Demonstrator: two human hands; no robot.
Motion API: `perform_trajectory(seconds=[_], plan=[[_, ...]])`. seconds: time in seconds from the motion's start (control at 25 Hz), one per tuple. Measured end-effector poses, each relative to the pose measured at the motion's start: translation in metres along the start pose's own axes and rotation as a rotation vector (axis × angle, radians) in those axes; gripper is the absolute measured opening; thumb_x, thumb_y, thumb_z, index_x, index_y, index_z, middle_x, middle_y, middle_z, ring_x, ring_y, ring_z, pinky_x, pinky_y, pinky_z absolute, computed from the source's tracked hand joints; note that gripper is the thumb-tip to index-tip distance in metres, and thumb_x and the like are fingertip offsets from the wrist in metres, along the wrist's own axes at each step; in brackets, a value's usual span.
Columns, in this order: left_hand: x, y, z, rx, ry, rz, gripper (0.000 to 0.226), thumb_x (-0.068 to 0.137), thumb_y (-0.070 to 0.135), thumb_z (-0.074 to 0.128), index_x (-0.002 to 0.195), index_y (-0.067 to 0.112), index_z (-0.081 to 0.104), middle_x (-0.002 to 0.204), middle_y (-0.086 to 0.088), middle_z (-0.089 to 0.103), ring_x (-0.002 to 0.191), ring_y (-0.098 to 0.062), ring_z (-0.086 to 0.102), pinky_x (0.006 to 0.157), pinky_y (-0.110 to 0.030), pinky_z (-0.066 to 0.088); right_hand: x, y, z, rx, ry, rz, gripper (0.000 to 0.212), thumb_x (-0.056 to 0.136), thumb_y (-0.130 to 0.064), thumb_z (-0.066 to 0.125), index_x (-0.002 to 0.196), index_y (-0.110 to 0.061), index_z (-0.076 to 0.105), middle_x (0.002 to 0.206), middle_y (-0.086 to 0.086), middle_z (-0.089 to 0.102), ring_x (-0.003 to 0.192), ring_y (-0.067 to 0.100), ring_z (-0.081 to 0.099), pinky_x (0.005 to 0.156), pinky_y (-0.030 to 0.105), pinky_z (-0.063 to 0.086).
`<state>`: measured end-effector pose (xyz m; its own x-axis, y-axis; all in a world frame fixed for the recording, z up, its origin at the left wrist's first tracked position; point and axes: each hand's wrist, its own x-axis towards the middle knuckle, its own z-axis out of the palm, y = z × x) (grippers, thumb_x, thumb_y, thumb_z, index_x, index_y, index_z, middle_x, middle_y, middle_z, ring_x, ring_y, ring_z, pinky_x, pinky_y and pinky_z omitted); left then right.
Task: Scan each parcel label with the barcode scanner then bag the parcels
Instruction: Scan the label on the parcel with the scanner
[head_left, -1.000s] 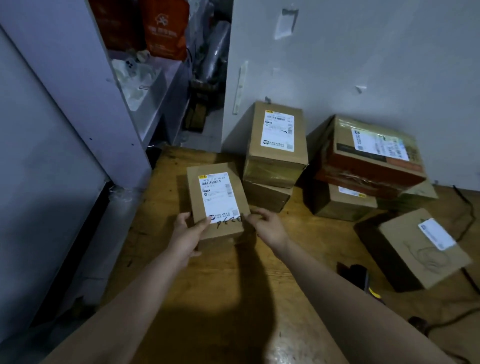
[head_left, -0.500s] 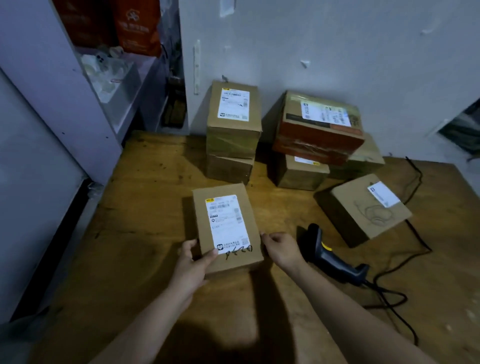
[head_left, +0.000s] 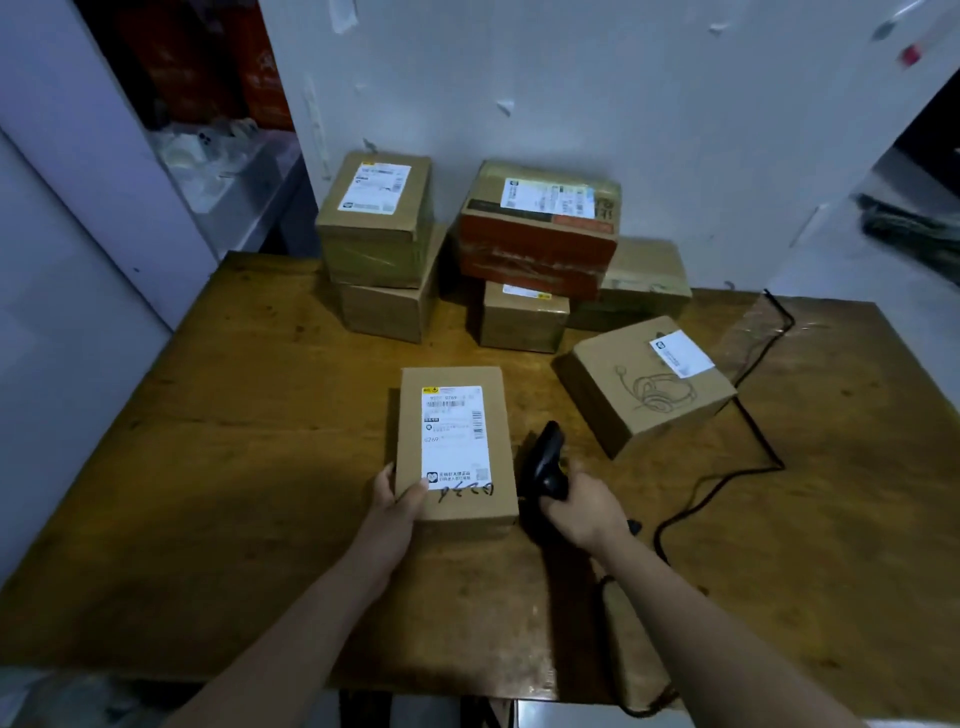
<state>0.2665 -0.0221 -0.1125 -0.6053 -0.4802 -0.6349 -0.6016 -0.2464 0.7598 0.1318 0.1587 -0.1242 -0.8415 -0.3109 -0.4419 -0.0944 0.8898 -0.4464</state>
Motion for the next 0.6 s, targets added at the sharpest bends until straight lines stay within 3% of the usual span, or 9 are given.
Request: perform_trajectory(seconds=[0.16, 0.28, 0.36, 0.44, 0.6], plan=[[0.003, 0.003, 0.008, 0.003, -0.007, -0.023, 0.065, 0.094, 0.041, 0.049, 0.149, 0.027, 0.016, 0.143, -0.007, 0.042, 0.112, -0.021, 0.044, 0.103, -0.043, 0.038, -0.018, -0.025, -0.034, 0.725, 0.083, 0.13, 0.048, 0.083, -0.024, 0.065, 0.127, -0.012, 0.049, 0.102, 0.001, 0.061, 0.092, 0.018, 0.058, 0.083, 0.035, 0.047], [0.0, 0.003, 0.008, -0.029, 0.0, -0.057, 0.072, 0.09, 0.049, 0.053, 0.148, 0.025, 0.018, 0.137, -0.006, 0.042, 0.109, -0.021, 0.042, 0.099, -0.044, 0.039, -0.044, -0.065, -0.07, 0.981, -0.152, 0.054, 0.032, 0.082, -0.02, 0.067, 0.111, -0.008, 0.057, 0.074, 0.006, 0.061, 0.06, 0.019, 0.06, 0.054, 0.03, 0.05], [0.001, -0.001, 0.006, -0.021, -0.004, -0.073, 0.089, 0.075, 0.065, 0.054, 0.148, 0.026, 0.021, 0.135, -0.004, 0.044, 0.112, -0.023, 0.045, 0.101, -0.045, 0.039, -0.061, -0.094, -0.086, 1.11, -0.32, 0.017, 0.015, 0.086, -0.017, 0.063, 0.094, -0.006, 0.058, 0.057, 0.006, 0.052, 0.044, 0.017, 0.048, 0.042, 0.023, 0.041], [0.007, -0.007, 0.001, 0.001, -0.029, -0.09, 0.1, 0.063, 0.075, 0.05, 0.147, 0.029, 0.022, 0.139, -0.004, 0.044, 0.118, -0.025, 0.047, 0.104, -0.048, 0.038, -0.073, -0.12, -0.092, 1.138, -0.398, 0.022, 0.016, 0.085, -0.02, 0.062, 0.089, -0.005, 0.056, 0.054, 0.006, 0.05, 0.041, 0.016, 0.045, 0.04, 0.021, 0.04], [0.008, 0.005, -0.005, -0.061, -0.102, -0.143, 0.099, 0.072, 0.07, 0.058, 0.15, 0.025, 0.018, 0.147, -0.007, 0.036, 0.129, -0.029, 0.041, 0.106, -0.043, 0.034, -0.073, -0.143, -0.087, 1.106, -0.386, 0.082, 0.022, 0.083, -0.024, 0.064, 0.088, -0.005, 0.054, 0.053, 0.005, 0.05, 0.04, 0.015, 0.046, 0.039, 0.021, 0.04]])
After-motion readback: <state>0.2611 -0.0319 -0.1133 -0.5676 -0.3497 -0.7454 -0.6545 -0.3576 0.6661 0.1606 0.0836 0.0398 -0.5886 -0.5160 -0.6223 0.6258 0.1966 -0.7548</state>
